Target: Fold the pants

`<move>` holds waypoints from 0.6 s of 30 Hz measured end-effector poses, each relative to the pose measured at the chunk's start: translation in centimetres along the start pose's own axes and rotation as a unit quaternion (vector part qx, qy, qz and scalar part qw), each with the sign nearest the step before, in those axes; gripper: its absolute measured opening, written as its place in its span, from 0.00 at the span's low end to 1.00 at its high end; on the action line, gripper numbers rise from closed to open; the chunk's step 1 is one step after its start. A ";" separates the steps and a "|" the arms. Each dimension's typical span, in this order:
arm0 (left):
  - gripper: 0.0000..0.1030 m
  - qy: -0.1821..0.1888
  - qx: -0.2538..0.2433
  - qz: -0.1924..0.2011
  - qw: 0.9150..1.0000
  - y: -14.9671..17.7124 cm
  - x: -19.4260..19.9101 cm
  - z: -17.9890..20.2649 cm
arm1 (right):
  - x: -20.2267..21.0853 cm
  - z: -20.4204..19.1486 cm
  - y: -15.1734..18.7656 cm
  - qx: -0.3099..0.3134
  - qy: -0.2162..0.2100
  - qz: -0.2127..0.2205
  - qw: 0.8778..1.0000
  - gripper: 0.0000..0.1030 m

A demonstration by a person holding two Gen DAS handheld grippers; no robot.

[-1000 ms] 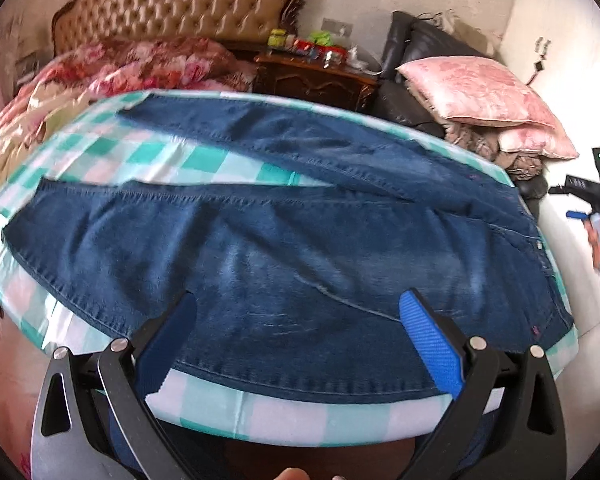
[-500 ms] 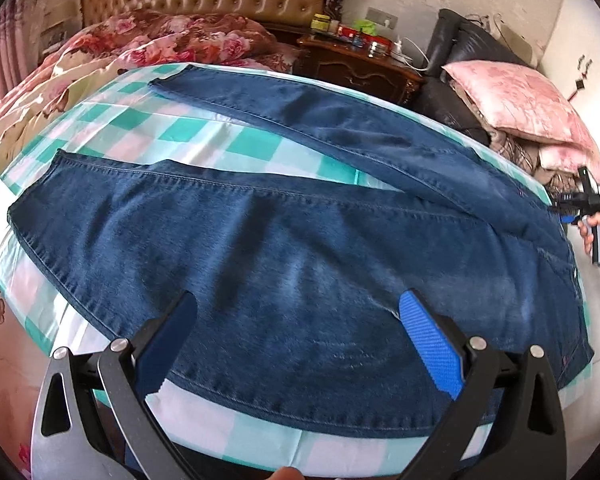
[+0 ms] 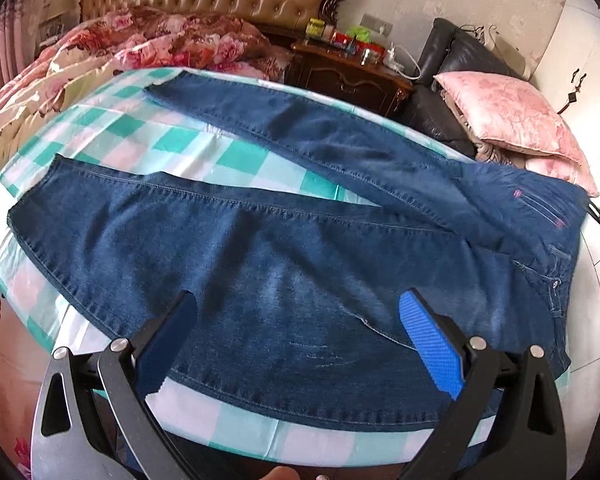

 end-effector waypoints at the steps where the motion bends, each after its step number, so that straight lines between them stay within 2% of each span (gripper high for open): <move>1: 0.98 0.002 0.002 0.002 1.000 0.1 0.3 -0.1 | 3.0 -2.3 1.9 0.020 -0.031 0.016 0.999 0.10; 2: 0.98 0.006 0.003 0.003 1.000 0.3 0.6 -0.2 | 6.6 -4.2 4.8 0.035 -0.070 0.034 0.996 0.10; 4: 0.98 0.011 0.007 0.009 1.000 0.5 1.2 -0.6 | 9.7 -3.9 9.2 0.011 -0.108 0.037 0.993 0.10; 5: 0.98 0.012 0.006 0.009 1.000 0.6 1.4 -0.8 | 10.2 -2.7 11.6 -0.016 -0.111 0.023 0.993 0.10; 7: 0.98 0.019 0.009 0.008 1.000 0.6 1.3 -1.2 | 9.3 1.5 16.7 -0.088 -0.075 -0.019 0.993 0.10; 8: 0.98 0.025 0.011 0.009 1.000 0.4 1.2 -1.3 | 8.7 2.7 18.2 -0.111 -0.063 -0.032 0.991 0.10; 11: 0.98 0.054 0.033 0.019 0.998 -1.2 0.5 -1.9 | 6.8 5.0 19.3 -0.163 -0.057 -0.041 0.984 0.09; 13: 0.96 0.090 0.072 0.018 0.993 -3.0 -1.1 -3.0 | 5.7 6.1 18.5 -0.197 -0.052 -0.037 0.978 0.09; 16: 0.81 0.105 0.132 0.012 0.986 -6.1 -4.4 -6.3 | 4.6 7.0 17.4 -0.220 -0.042 -0.038 0.974 0.09; 18: 0.73 0.114 0.191 0.005 0.975 -7.9 -6.8 -9.2 | 3.9 6.8 16.4 -0.222 -0.023 -0.042 0.974 0.09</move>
Point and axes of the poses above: each gripper's, at about its wrist camera, not at the fingertips, and x roughly against the way its jaws point, z to its right, y to its underside, the point moved 9 cm from there along -x, roughly the way its jaws point, and after that the axes turned 1 degree about x, right-handed, at the moved point
